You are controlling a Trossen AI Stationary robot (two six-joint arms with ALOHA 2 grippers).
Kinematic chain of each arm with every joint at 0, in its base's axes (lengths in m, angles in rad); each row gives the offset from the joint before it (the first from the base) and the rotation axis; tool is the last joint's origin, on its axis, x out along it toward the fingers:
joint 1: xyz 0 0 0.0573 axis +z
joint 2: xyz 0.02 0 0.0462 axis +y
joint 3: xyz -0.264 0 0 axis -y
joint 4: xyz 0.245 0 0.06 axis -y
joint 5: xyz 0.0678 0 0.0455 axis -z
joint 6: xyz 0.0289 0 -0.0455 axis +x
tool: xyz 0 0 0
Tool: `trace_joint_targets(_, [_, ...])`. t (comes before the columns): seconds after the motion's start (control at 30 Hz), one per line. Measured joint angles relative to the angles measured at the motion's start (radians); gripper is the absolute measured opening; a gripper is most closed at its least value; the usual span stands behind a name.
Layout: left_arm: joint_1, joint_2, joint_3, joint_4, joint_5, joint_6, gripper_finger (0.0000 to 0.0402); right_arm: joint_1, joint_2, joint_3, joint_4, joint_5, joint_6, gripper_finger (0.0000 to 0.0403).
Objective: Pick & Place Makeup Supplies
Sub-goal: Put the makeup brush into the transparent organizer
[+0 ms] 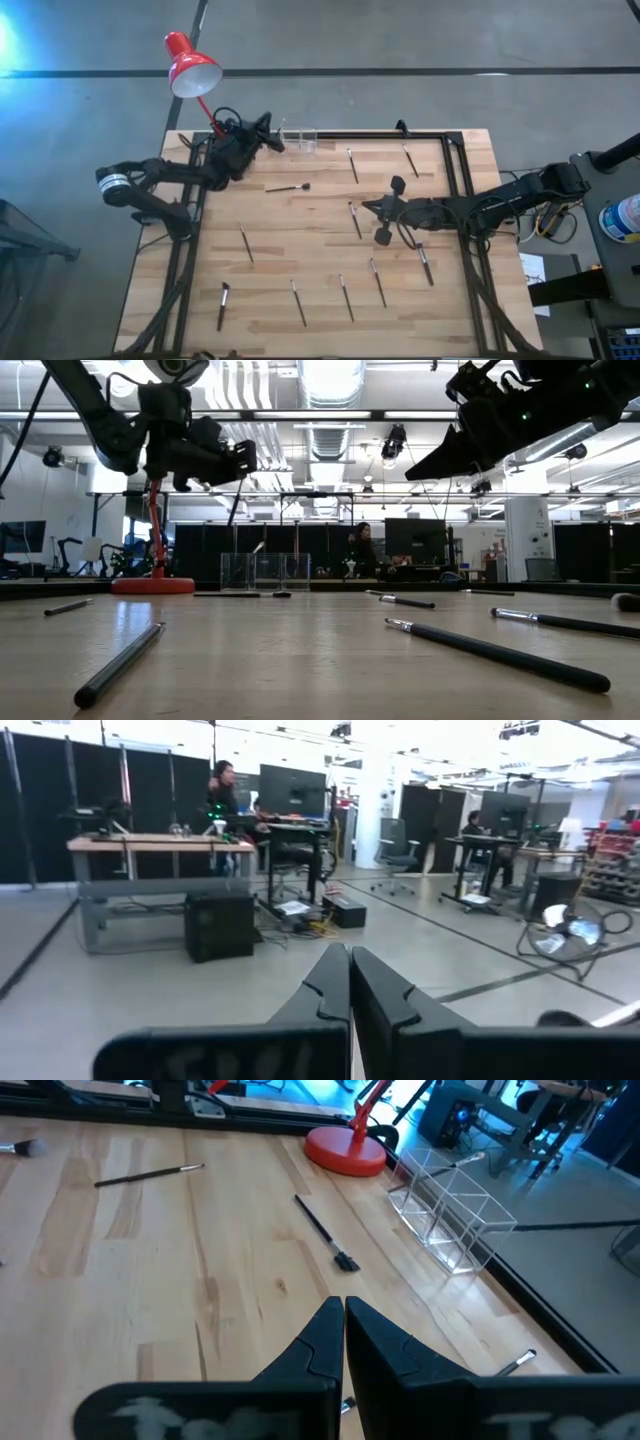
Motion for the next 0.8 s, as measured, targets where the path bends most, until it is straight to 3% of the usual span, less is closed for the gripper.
trace_joint_targets(0.3, [0.053,0.063,0.002,0.015,0.025,0.01,0.0,0.0,0.0,0.0,0.028,0.0,-0.018,0.0008])
trace_joint_targets(0.43, [0.063,0.142,0.006,0.116,0.025,0.024,0.0,0.0,0.0,0.0,0.028,-0.001,-0.019,0.0008])
trace_joint_targets(0.8, [0.065,0.309,0.132,0.175,0.032,0.123,0.0,0.0,0.0,0.0,0.027,-0.004,-0.023,0.0008])
